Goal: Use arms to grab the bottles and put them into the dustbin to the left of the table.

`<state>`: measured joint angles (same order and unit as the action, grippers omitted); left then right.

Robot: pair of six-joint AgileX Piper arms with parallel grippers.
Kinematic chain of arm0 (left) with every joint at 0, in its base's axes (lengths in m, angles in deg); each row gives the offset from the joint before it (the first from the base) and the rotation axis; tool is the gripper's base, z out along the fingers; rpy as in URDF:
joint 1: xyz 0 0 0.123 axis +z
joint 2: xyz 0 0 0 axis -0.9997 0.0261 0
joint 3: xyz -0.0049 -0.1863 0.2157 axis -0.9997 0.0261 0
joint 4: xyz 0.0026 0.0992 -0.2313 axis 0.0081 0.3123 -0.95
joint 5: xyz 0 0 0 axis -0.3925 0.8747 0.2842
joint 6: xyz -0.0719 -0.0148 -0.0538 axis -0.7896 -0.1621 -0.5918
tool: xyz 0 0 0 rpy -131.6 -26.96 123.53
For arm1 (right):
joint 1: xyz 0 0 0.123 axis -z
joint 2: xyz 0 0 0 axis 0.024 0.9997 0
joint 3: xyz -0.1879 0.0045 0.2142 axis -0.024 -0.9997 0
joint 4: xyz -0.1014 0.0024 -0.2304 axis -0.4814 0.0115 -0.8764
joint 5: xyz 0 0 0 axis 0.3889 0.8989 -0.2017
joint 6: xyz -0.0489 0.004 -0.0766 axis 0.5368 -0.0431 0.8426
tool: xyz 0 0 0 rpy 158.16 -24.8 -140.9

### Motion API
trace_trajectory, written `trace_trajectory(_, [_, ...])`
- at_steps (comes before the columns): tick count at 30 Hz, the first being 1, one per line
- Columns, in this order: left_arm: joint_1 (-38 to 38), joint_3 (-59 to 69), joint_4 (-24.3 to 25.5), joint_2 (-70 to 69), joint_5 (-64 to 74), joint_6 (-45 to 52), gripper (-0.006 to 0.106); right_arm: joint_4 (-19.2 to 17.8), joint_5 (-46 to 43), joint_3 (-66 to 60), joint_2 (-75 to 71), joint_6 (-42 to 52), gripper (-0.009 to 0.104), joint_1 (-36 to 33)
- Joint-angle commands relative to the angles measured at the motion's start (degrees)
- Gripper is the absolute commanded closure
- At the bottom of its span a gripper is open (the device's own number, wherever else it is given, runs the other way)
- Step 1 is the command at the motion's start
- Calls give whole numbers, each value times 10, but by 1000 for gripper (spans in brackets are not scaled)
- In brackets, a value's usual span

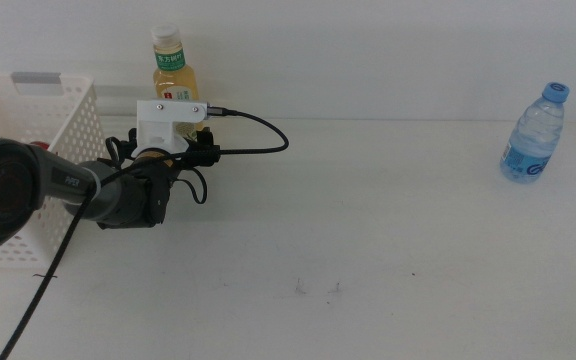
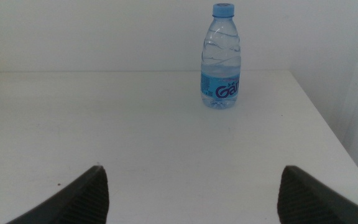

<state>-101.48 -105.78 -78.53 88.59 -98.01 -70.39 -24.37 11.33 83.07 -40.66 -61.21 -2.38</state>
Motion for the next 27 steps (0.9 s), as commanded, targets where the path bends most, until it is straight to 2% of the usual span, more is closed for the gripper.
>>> trace_trajectory(1, [7, -10, -5, 5, 0, 1, 7, -4, -4, -2, -3, 4, 4, 5])
trace_trajectory(9, [15, -34, -3, 11, 0, 1, 7, -4, -4, -2, -3, 4, 4, 5])
trace_trajectory(27, [26, -175, 1, 87, 31, -5, 7, -4, -4, -2, -3, 4, 4, 5])
